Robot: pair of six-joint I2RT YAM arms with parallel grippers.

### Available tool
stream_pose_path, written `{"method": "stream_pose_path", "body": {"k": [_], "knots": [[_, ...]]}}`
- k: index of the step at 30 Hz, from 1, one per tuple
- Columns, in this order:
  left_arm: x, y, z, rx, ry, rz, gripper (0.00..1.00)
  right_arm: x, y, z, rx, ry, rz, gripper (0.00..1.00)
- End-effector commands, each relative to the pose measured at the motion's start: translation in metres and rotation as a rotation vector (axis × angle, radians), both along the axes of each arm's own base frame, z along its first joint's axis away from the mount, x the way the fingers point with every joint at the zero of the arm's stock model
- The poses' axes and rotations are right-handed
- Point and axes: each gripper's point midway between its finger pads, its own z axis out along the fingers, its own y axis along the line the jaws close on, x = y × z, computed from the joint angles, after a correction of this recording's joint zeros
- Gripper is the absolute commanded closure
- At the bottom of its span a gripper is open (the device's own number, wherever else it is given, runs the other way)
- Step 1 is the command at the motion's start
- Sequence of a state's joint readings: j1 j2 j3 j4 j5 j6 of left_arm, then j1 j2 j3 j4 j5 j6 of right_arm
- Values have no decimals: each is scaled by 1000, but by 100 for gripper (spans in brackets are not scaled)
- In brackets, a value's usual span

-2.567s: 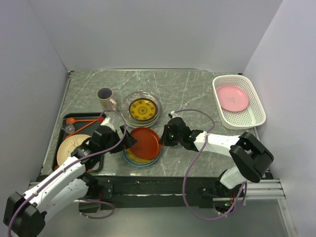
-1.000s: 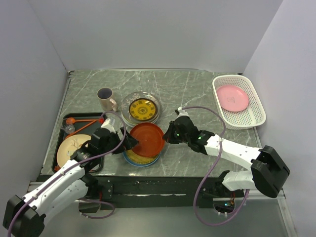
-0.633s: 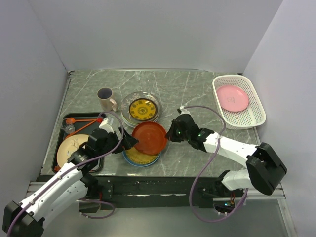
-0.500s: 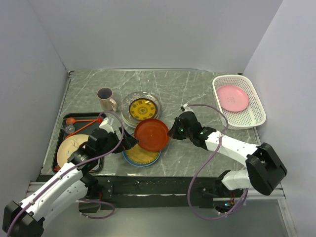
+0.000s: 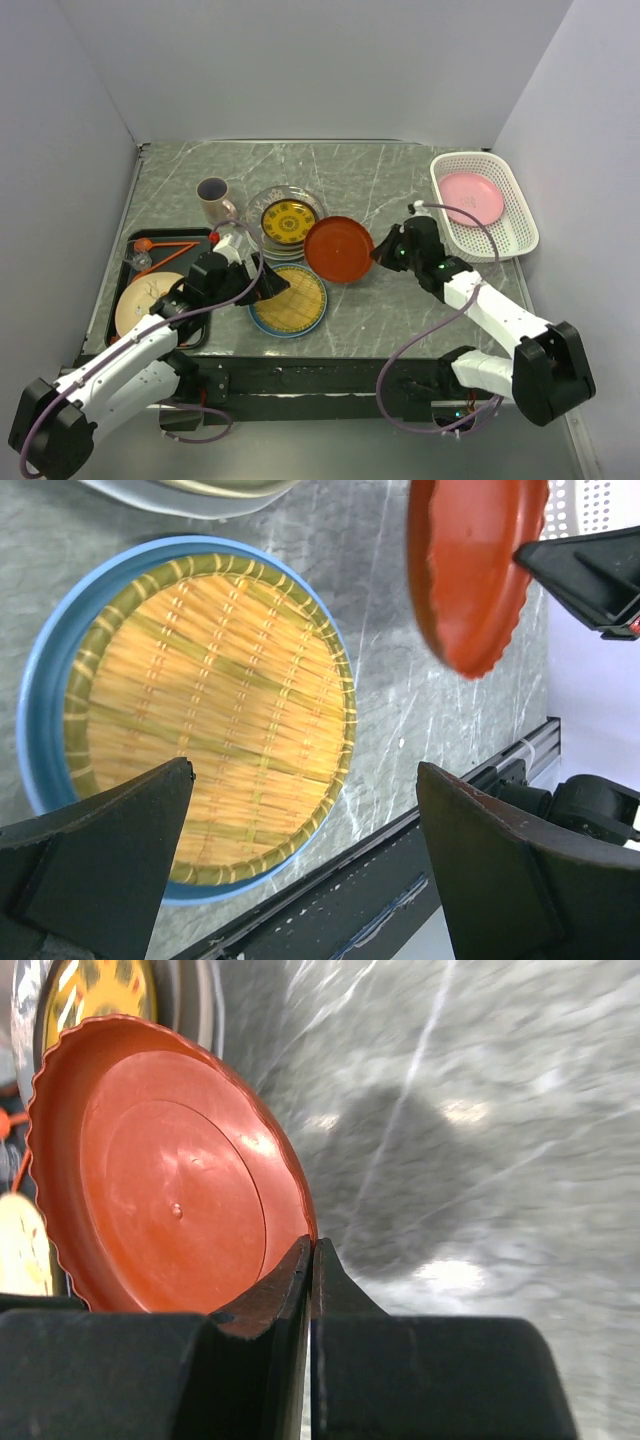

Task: Place the plates into the plastic bin on the countertop
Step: Place the plate in the plastic bin.

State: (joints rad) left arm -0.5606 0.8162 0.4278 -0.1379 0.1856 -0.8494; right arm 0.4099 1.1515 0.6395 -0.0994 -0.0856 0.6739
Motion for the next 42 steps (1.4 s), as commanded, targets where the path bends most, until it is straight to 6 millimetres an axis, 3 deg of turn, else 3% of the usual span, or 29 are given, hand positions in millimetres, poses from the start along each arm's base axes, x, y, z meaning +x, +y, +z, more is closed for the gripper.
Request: {"method": "stream_pose_path", "body": {"k": [1,16,28,42], "knots": [[10,-14,28,-57,-95,-47,1,2,-22,13,-3,-39,-25,100],[0,-10,26,-77,-89,-51,1,8,-57,17,2,-51,-94,100],[-11,-3,24,-108,-75,-20,1,37,-91,34,43,-58,-166,100],[-12,-1,19,-118,-62,-5,1,65,-135,39,135,-60,-285,100]]}}
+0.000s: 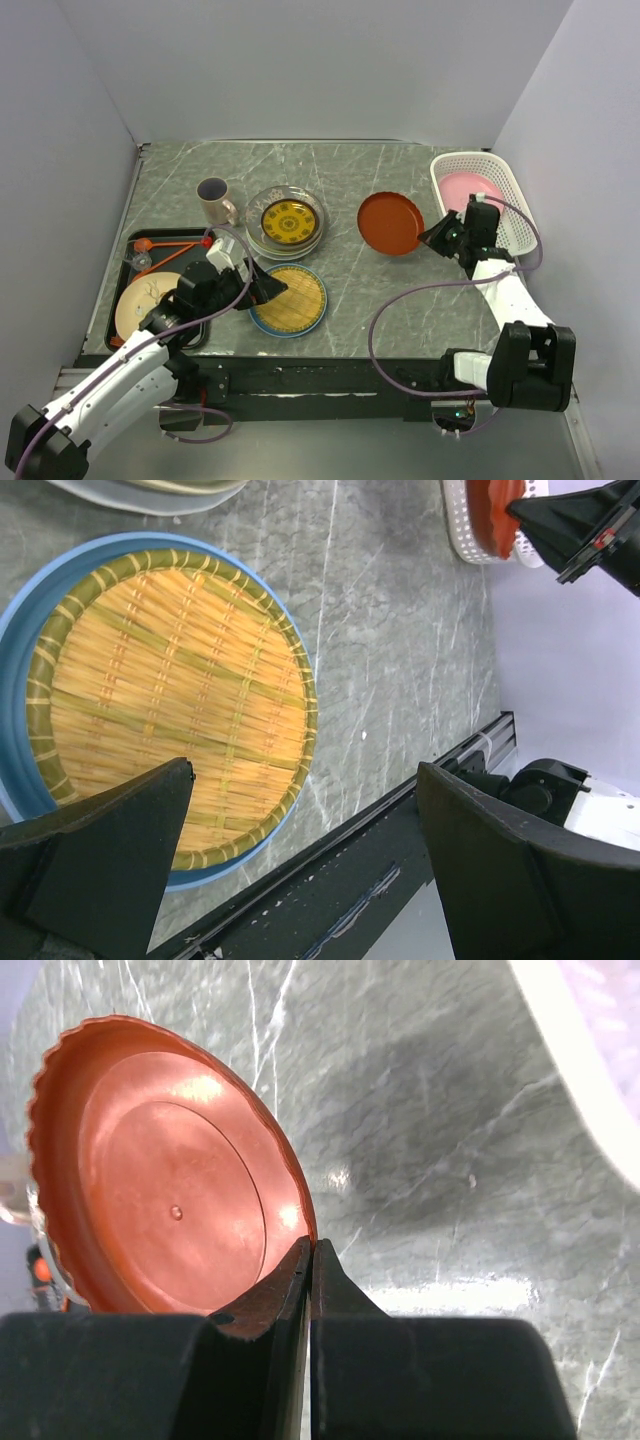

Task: Place the plates into the plastic bin on the countertop
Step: Place the plate in the plastic bin.

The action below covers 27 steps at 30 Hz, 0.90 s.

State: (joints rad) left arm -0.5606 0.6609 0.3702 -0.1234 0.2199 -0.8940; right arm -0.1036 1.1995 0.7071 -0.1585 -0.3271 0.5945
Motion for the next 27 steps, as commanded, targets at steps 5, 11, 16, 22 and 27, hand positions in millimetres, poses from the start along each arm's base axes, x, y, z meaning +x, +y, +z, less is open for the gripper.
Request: {"method": "stream_pose_path", "body": {"k": [5,11,16,22,27], "knots": [[3,-5,-3,-17,-1,-13,1,30,-19,32,64,-110,-57,100],[3,-8,-8,-11,2,-31,1,36,-41,38,55,-128,-149,100],[6,-11,-10,-1,0,-38,1,40,-63,49,34,-152,-228,100],[8,-13,-13,15,13,-48,1,42,-84,55,43,-168,-308,100],[11,-14,-11,18,3,-49,1,39,-95,57,42,-176,-373,100]]}}
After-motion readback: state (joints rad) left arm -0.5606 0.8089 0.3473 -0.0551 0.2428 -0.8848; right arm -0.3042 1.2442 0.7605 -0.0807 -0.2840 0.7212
